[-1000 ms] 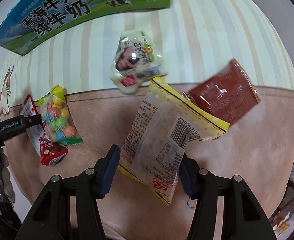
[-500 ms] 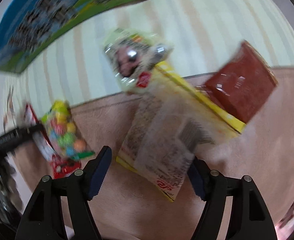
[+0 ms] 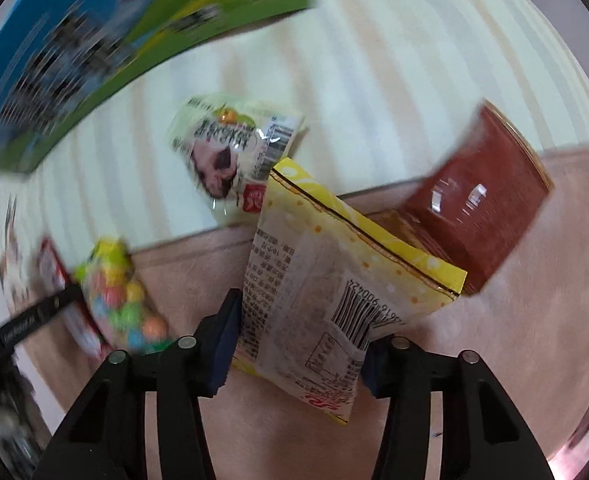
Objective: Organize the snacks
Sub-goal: 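Lift both held packs off the bed toward the box, then lower both packs into the box and open both tools, then grasp the candy-ball bag with the left tool while the right tool grasps the brown packet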
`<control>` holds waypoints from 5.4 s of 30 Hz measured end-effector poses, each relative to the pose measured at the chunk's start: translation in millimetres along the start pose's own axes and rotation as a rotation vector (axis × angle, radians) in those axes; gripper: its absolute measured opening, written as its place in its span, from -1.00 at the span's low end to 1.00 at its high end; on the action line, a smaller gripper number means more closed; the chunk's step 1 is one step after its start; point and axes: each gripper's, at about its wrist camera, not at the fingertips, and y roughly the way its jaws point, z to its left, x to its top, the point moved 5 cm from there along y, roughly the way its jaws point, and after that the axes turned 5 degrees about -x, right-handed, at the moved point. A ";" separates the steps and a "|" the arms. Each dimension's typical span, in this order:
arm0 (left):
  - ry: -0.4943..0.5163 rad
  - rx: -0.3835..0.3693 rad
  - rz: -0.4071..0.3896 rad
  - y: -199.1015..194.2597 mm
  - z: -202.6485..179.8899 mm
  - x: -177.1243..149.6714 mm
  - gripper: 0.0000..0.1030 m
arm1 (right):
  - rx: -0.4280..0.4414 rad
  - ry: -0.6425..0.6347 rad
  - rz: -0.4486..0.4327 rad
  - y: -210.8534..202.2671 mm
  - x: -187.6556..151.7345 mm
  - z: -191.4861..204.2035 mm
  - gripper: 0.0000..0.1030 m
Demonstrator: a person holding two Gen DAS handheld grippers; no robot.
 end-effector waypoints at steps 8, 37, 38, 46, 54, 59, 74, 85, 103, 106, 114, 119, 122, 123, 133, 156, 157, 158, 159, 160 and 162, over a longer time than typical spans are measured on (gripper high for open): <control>-0.056 -0.028 0.068 24.3 -0.5 -21.5 0.18 | -0.010 -0.035 0.034 1.0 -6.0 -5.4 0.41; -0.035 -0.213 -0.116 -153.1 34.5 -7.2 -0.16 | 0.165 -0.147 -0.102 -100.1 -15.0 12.4 -0.06; -0.026 -0.229 -0.131 -164.6 32.8 -4.6 -0.16 | 0.183 -0.157 -0.116 -112.2 -10.4 15.8 -0.06; 0.045 -0.367 -0.257 -244.4 1.9 41.3 -0.16 | 0.328 -0.213 -0.262 -219.4 41.7 53.9 -0.06; 0.143 -0.285 -0.342 -260.1 -29.7 137.7 -0.16 | 0.263 -0.291 -0.415 -259.6 127.1 94.4 -0.06; 0.143 -0.238 -0.308 -241.8 -27.5 189.3 -0.16 | 0.201 -0.327 -0.403 -246.4 168.1 102.6 -0.06; 0.085 -0.177 -0.142 -144.9 -8.6 225.5 -0.05 | 0.138 -0.469 -0.207 -140.2 202.6 120.3 0.76; 0.082 -0.144 -0.204 -160.9 -10.1 207.7 0.59 | 0.087 -0.379 -0.226 -143.9 199.9 98.5 0.92; 0.119 -0.049 -0.463 -231.4 -30.2 122.9 0.60 | -0.055 -0.221 -0.428 -204.4 131.4 61.8 0.93; 0.120 -0.052 -0.493 -242.5 -33.6 110.2 0.60 | -0.055 -0.204 -0.467 -220.6 118.3 57.0 0.93; 0.121 -0.072 -0.540 -262.4 -41.6 84.5 0.60 | -0.039 -0.188 -0.554 -261.3 94.2 49.0 0.93; 0.115 -0.093 -0.550 -266.6 -44.7 70.8 0.61 | -0.011 -0.179 -0.550 -265.9 82.1 42.3 0.94; 0.120 -0.097 -0.517 -253.1 -44.6 57.9 0.96 | 0.015 -0.159 -0.490 -246.6 64.9 30.6 0.94; 0.116 -0.100 -0.498 -243.3 -43.4 53.1 0.96 | 0.015 -0.149 -0.461 -237.2 58.7 25.7 0.94; 0.127 -0.018 -0.187 -112.6 -21.8 4.5 0.96 | 0.002 -0.022 0.018 -58.4 -23.0 -36.4 0.94; 0.049 -0.128 0.031 -33.2 -55.1 -27.0 0.95 | 0.072 0.198 -0.017 -58.0 -4.0 -82.9 0.91; 0.030 -0.154 0.052 -28.5 -57.7 -28.7 0.95 | 0.084 0.243 -0.041 -65.9 1.4 -93.3 0.91; 0.007 -0.185 0.079 -22.6 -60.1 -30.3 0.95 | 0.091 0.281 -0.060 -70.0 7.6 -103.4 0.91; -0.019 -0.220 0.110 -14.7 -63.0 -32.6 0.95 | 0.086 0.305 -0.064 -70.7 11.1 -109.8 0.91; -0.033 -0.244 0.130 -8.6 -65.7 -33.4 0.95 | 0.079 0.327 -0.059 -68.6 20.2 -116.9 0.91; -0.047 -0.260 0.150 3.2 -70.6 -35.8 0.95 | 0.071 0.379 -0.047 -60.6 29.6 -131.7 0.91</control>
